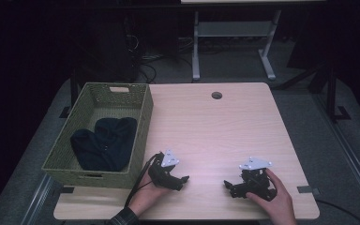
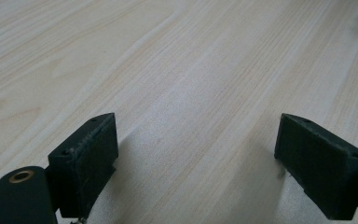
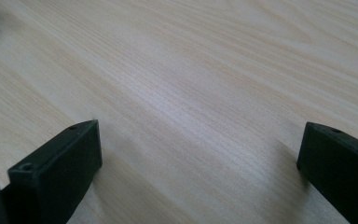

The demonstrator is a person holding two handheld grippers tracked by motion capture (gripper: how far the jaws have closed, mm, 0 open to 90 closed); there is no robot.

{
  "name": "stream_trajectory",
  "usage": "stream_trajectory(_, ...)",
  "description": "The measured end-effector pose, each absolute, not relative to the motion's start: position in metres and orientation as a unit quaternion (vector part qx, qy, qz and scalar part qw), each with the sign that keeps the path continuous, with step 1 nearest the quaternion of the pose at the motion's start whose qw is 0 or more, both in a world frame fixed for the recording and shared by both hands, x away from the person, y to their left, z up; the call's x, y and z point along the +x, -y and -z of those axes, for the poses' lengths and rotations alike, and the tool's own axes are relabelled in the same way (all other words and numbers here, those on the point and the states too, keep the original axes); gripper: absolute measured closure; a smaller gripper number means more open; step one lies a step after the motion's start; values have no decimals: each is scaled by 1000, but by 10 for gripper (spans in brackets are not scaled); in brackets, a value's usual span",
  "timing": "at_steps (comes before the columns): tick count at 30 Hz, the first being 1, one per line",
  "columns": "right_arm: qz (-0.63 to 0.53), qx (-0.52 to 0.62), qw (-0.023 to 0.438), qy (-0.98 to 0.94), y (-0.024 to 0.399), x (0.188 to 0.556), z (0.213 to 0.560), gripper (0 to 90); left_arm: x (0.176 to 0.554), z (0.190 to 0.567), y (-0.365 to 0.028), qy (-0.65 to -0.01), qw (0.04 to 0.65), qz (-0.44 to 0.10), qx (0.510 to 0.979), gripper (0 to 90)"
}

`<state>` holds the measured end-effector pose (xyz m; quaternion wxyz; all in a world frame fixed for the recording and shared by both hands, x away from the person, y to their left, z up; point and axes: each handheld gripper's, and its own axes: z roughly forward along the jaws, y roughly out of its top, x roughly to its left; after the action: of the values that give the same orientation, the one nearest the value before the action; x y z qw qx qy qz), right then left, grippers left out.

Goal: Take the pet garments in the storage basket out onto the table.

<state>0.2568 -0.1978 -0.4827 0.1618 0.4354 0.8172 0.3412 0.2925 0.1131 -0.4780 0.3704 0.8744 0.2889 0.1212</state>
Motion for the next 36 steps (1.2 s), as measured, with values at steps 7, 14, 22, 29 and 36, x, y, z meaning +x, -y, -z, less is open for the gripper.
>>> stream_trajectory(7, -341, 436, 162, -817, 198, 257, 483, 0, 294, 476, -112, -290, 364, -118, 877, 127)
stream_trajectory(14, -341, 435, 162, -817, 198, 257, 483, 0, 294, 470, -108, -287, 355, -117, 882, 131)
stream_trajectory(22, -341, 436, 162, -817, 198, 257, 483, 0, 297, 459, -109, -286, 370, -110, 877, 135)
stream_trajectory(29, -341, 435, 162, -817, 198, 257, 483, 0, 297, 454, -108, -284, 374, -105, 876, 135)
stream_trajectory(36, -341, 435, 161, -817, 198, 257, 483, 0, 297, 450, -108, -286, 385, -100, 872, 135)
